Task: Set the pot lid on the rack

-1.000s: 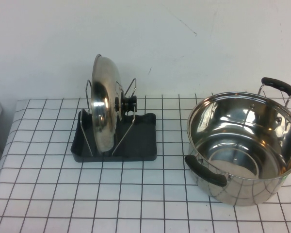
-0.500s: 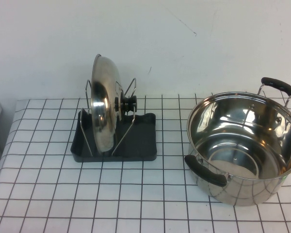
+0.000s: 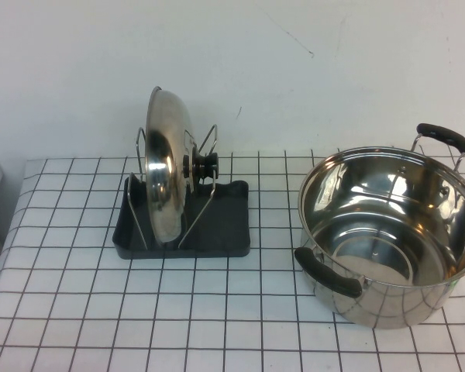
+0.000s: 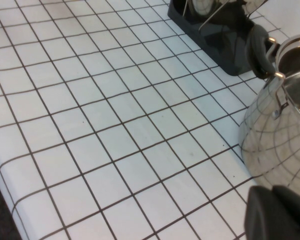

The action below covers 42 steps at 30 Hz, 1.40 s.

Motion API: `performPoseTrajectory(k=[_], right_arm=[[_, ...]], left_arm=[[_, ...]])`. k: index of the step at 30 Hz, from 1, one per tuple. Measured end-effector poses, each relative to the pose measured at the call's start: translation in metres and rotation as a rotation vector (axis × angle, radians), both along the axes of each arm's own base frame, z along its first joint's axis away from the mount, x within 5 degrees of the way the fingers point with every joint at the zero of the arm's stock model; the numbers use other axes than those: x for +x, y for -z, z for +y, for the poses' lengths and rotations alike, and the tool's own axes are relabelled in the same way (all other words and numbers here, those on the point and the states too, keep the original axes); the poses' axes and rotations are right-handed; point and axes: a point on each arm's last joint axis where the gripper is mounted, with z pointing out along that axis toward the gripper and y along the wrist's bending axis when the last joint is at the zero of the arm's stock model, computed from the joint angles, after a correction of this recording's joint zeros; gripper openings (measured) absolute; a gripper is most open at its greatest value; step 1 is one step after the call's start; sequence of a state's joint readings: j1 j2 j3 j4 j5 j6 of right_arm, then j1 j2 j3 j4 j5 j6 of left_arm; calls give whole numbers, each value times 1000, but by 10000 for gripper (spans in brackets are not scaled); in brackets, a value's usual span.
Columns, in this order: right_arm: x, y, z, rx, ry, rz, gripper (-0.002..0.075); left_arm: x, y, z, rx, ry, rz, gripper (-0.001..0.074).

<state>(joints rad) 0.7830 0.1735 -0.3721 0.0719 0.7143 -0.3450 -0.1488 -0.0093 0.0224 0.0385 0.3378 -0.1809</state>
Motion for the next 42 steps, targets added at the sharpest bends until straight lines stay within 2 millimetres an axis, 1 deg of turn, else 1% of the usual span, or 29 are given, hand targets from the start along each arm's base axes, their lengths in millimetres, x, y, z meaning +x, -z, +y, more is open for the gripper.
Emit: performPoseTrajectory(k=[3,6,11,14,18,21,23,29,33,42], right_arm=[[1,0,-2,25,39,-30,-1],[8,8,-3,78,150,-94,-1],[22,35,-10,134,412,-197,-1],[25,50,-18,129,561,-215,-1],[25,68,-25,106,696,-227,-1],[26,80,-29,53,746,-238,-1],[27,84,-31,31,772,-247,-1],[26,88,-35,6,843,-203,-1],[25,91,-35,27,872,-156,-1],[25,91,-34,87,901,-127,-2]], left_arm=[[0,0,0,0,0,0,-2],[0,0,0,0,0,0,-2],[0,0,0,-1,0,0,-2],[0,0,0,-1,0,0,-2],[0,0,0,-1,0,0,-2],[0,0,0,-1,0,0,-2],[0,0,0,-1,0,0,-2],[0,0,0,-1,0,0,-2],[0,0,0,-1,0,0,-2],[0,0,0,-1,0,0,-2]])
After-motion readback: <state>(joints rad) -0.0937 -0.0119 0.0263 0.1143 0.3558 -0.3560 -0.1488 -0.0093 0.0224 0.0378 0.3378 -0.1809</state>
